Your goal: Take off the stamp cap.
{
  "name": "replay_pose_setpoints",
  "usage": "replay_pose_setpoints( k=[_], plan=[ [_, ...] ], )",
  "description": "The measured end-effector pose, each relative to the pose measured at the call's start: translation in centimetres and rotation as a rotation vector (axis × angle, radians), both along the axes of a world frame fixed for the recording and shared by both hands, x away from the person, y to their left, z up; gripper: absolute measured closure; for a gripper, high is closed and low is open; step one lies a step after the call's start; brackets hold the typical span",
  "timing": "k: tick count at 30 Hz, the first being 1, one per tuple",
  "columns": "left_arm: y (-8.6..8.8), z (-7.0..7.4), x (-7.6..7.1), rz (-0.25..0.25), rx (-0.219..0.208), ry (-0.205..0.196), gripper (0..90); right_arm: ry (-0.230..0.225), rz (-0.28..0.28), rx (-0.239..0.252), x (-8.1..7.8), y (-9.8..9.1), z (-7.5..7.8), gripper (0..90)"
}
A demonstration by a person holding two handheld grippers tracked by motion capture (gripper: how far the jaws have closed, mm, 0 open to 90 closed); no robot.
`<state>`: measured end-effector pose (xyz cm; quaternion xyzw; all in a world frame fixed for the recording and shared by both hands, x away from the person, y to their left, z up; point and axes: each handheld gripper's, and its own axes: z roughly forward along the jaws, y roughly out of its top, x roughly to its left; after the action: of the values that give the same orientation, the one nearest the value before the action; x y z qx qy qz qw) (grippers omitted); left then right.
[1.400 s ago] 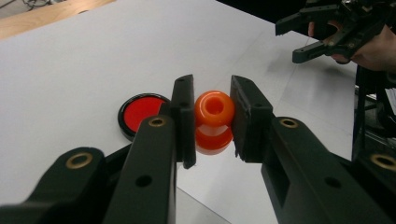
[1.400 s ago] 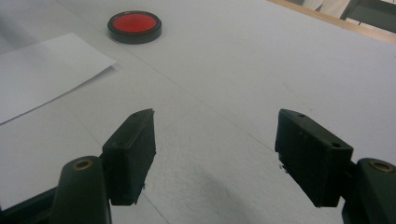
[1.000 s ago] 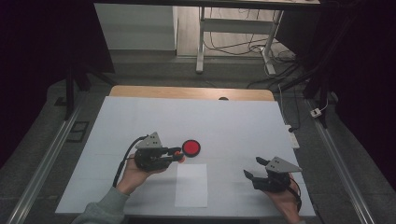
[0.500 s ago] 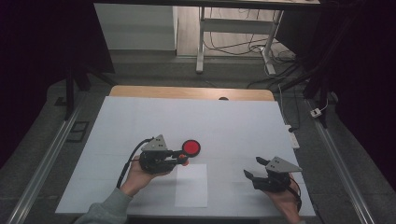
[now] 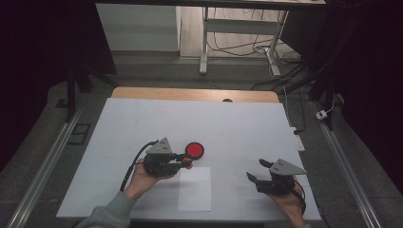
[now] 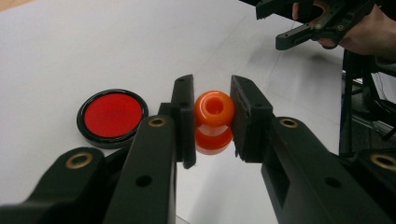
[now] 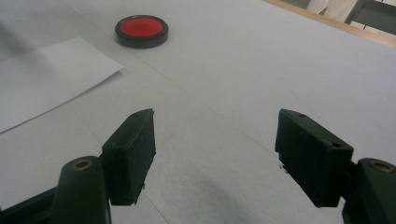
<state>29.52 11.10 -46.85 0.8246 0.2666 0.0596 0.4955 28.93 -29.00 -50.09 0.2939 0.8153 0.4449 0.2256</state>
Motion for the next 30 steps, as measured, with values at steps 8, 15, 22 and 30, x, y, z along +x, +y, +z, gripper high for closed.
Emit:
replay_pose_setpoints(
  k=[8, 15, 22, 30],
  plan=[
    [0.0, 0.0, 0.1, 0.004, -0.002, -0.001, 72.2, -0.001, 0.01, -0.003, 0.0, 0.6, 0.1, 29.0],
    [-0.1, 0.0, 0.1, 0.003, -0.003, 0.0, 72.1, 0.003, 0.031, 0.014, 0.0, 1.6, 0.3, 30.6],
    [-0.1, -0.1, 0.2, 0.003, -0.002, 0.001, 72.2, 0.024, 0.054, 0.016, 0.0, 2.8, 0.3, 32.2],
    [-0.2, -0.1, 0.3, 0.001, -0.001, 0.002, 72.1, 0.034, 0.096, 0.012, -0.1, 4.8, 0.2, 32.8]
  ],
)
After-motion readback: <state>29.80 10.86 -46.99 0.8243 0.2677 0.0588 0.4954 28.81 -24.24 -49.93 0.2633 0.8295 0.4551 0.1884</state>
